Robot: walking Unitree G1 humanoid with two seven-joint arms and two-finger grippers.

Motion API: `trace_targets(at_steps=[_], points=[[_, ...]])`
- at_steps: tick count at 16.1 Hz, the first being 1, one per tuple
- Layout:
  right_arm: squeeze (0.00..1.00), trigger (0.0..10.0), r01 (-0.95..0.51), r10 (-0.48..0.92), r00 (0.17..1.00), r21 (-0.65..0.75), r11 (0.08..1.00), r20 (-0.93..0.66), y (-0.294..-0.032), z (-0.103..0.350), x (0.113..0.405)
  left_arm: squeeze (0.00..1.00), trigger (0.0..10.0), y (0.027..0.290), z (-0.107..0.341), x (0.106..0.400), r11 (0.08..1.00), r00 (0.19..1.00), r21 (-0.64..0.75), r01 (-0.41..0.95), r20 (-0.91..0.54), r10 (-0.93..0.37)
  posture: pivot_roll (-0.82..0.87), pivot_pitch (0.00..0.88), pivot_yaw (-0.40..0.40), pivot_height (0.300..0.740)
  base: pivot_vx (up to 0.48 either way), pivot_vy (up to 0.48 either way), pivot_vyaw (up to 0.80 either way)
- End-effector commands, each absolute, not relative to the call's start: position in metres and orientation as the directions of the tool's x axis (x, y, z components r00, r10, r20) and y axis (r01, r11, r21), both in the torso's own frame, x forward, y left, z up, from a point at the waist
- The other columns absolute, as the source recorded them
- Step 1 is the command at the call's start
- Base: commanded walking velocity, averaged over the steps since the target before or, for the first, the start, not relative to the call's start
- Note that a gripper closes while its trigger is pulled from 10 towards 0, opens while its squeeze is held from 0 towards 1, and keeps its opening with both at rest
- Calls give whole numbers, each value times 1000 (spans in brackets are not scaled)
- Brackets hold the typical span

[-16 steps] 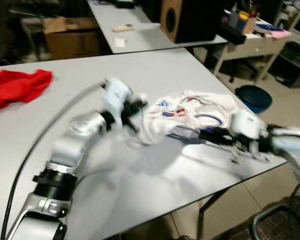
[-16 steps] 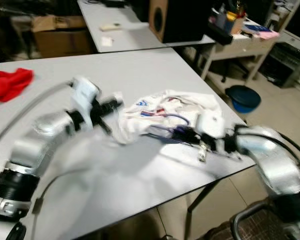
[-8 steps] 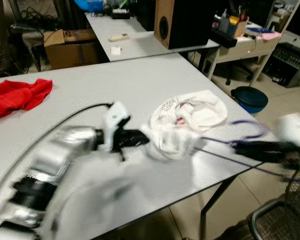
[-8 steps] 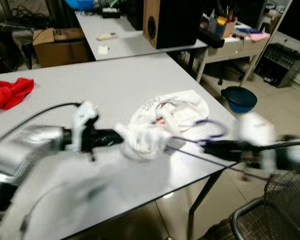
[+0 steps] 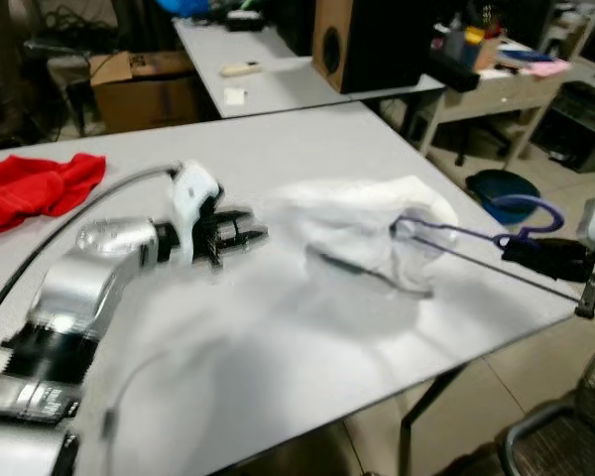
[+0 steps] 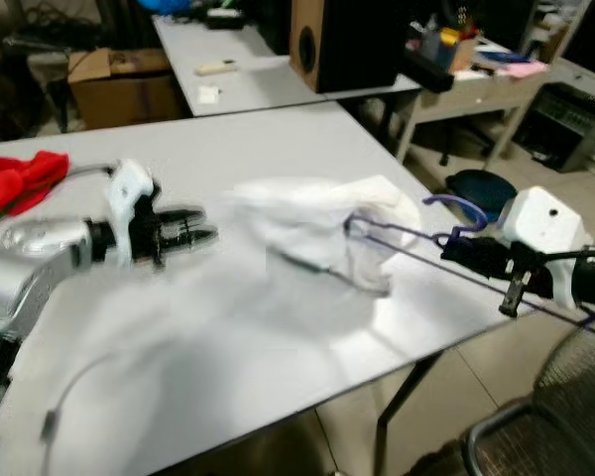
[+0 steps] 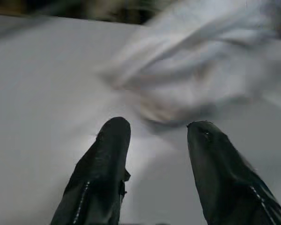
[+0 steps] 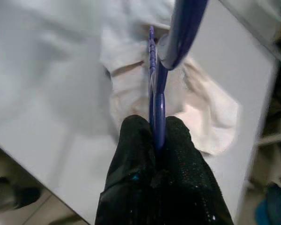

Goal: Hang hanger

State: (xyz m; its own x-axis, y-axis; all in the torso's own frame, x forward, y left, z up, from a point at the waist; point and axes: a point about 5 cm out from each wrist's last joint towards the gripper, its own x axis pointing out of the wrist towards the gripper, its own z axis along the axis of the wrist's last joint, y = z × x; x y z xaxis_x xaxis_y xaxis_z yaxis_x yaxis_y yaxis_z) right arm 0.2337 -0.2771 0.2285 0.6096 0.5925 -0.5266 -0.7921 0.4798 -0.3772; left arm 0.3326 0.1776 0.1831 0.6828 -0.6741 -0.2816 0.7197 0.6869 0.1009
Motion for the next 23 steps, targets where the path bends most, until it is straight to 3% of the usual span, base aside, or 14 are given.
trace_targets(at_steps=[1,4,6,7,8,10,11,13,18,21,22,23], points=[[0,10000,-842,621,539,-333,426,-569,-273,228,227,1000,10000,185,189,341,753,763,153,641,-241,-600,10,0,-26,740,0,0,0],[0,10000,-866,664,497,-278,415,-558,-276,235,219,1000,10000,186,192,345,782,796,161,602,-202,-571,10,0,-27,740,0,0,0],[0,10000,-841,616,537,-311,442,-576,-280,232,222,1000,10000,186,185,345,776,797,195,600,-233,-558,3,0,-25,740,0,0,0],[0,10000,-898,710,436,-219,381,-553,-266,230,212,1000,10000,183,184,345,770,790,188,610,-222,-572,4,0,-26,740,0,0,0],[0,10000,-910,732,412,-200,364,-542,-262,230,210,1000,10000,182,184,345,767,787,187,614,-219,-576,4,0,-26,740,0,0,0],[0,10000,-878,690,474,-237,415,-548,-264,229,217,1000,10000,174,186,344,764,776,147,629,-184,-603,5,0,-26,740,0,0,0],[0,10000,-882,686,466,-231,412,-559,-266,228,217,1000,10000,170,188,343,755,765,134,642,-171,-621,5,0,-26,740,0,0,0],[0,10000,-911,777,409,-165,378,-478,-257,238,210,1000,10000,162,188,341,732,742,127,670,-154,-653,6,0,-27,740,0,0,0],[0,10000,-943,805,329,-120,312,-493,-235,221,206,1000,10000,152,190,341,730,734,85,678,-116,-669,3,0,-37,740,0,0,0],[0,10000,-899,693,432,-215,382,-577,-236,203,219,992,10000,146,189,339,726,731,87,682,-111,-673,-1,0,-42,740,0,0,0],[0,10000,-940,799,331,-98,328,-502,-225,206,208,800,10000,142,187,337,713,717,80,697,-112,-688,-1,0,-42,740,0,0,0],[0,10000,-950,817,306,-102,295,-489,-220,207,204,404,10000,138,186,334,691,695,76,719,-116,-710,0,0,-42,740,0,0,0]])
